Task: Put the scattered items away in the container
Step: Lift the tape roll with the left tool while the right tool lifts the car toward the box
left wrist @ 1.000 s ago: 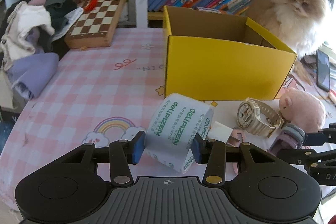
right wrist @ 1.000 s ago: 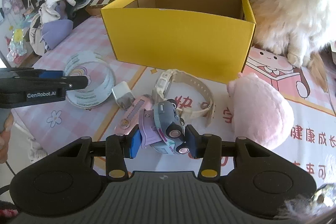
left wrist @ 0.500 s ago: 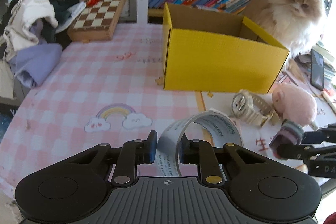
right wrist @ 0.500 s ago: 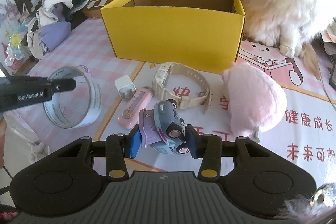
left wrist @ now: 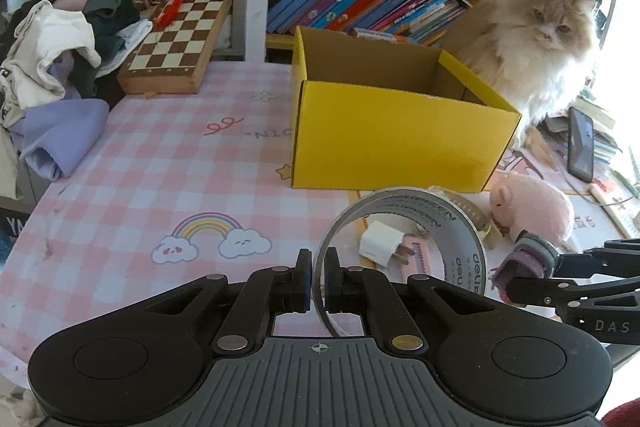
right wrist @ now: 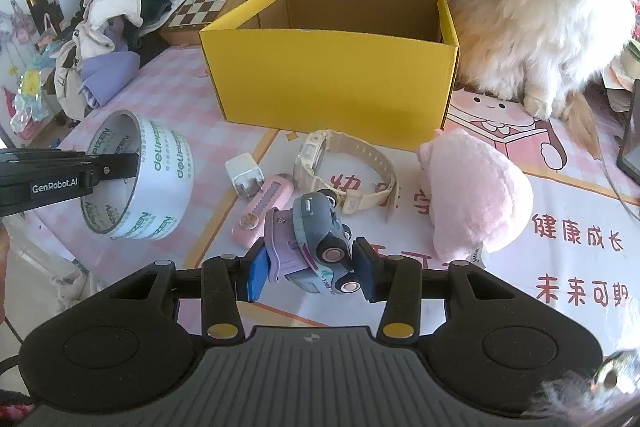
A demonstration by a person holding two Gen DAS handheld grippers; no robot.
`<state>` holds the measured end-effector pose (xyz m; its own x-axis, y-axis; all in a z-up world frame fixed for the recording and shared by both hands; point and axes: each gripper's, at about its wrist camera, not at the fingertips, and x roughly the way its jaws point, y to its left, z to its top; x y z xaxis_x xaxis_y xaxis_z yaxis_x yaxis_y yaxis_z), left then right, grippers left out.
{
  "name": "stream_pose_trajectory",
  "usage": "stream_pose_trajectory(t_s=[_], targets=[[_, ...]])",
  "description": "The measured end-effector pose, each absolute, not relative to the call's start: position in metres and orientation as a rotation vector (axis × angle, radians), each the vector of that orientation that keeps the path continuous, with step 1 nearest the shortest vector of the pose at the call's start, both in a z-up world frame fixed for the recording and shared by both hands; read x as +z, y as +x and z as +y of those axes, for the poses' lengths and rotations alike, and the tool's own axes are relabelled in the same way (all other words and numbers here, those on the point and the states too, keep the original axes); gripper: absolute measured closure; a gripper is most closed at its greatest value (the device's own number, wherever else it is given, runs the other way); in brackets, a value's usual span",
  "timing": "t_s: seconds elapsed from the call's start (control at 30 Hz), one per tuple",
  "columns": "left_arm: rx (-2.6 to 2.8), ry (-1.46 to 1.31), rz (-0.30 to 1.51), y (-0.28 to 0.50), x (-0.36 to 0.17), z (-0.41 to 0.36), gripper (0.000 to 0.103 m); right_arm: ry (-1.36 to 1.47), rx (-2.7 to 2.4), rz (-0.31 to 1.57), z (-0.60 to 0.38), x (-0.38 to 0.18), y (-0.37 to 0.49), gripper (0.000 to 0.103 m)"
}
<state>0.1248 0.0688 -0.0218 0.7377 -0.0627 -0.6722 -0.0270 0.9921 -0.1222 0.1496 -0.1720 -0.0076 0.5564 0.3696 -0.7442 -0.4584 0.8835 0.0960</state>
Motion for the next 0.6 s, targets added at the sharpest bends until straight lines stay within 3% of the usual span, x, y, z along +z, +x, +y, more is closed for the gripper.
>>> stream_pose_trajectory(t_s=[0.6], targets=[[-0.085, -0.104, 0.579, 0.155, 0.023, 0.056, 0.099, -0.103, 0.493, 0.684, -0.184, 0.047, 0.180, 0.061]])
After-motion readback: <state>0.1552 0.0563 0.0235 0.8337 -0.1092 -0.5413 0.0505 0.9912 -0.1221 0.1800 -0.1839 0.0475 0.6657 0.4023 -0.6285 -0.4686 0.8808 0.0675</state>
